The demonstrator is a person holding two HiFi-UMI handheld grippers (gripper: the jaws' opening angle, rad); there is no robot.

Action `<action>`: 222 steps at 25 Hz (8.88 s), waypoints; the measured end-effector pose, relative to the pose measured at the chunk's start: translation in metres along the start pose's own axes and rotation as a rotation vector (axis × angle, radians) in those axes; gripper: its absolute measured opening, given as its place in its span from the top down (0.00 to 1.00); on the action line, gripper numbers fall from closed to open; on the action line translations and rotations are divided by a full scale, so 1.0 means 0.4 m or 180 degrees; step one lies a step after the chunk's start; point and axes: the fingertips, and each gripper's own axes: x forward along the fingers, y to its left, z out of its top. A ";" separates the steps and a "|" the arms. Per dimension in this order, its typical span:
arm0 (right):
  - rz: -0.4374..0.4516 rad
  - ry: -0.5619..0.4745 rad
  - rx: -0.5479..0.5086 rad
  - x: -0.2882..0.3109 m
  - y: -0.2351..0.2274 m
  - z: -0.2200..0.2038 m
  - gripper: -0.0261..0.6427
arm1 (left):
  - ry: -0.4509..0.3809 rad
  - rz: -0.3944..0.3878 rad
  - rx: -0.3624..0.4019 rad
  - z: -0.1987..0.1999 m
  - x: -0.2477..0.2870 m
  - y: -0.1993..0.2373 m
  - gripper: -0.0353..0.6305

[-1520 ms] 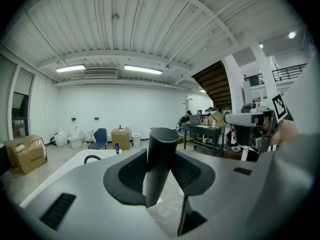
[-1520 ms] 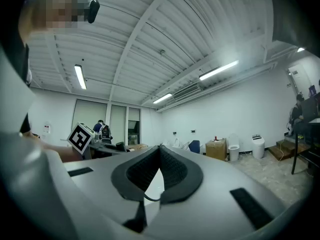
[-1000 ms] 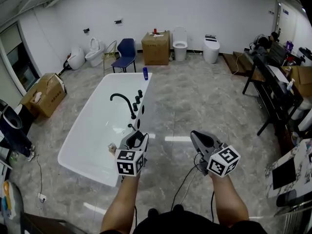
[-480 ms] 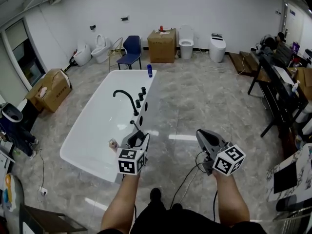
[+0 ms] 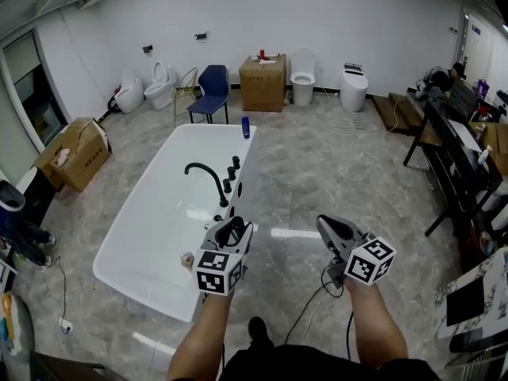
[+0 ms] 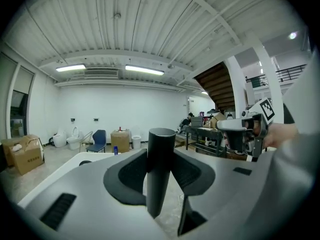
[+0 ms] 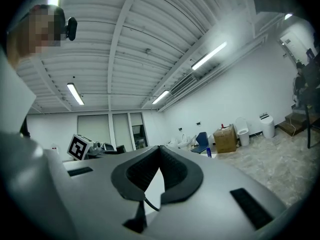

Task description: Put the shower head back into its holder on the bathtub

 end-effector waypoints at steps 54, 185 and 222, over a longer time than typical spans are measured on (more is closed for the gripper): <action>0.0739 0.0572 0.0488 0.524 -0.551 -0.011 0.94 | 0.0316 0.0557 -0.0403 0.021 0.615 0.281 0.72; 0.2230 0.2475 0.0653 1.117 -0.333 -0.460 0.94 | 0.1207 0.2170 -0.1883 -0.570 0.455 0.822 0.72; 0.1993 0.2693 0.0756 1.077 -0.392 -0.526 0.93 | 0.1912 0.1773 -0.1924 -0.846 0.551 0.780 0.71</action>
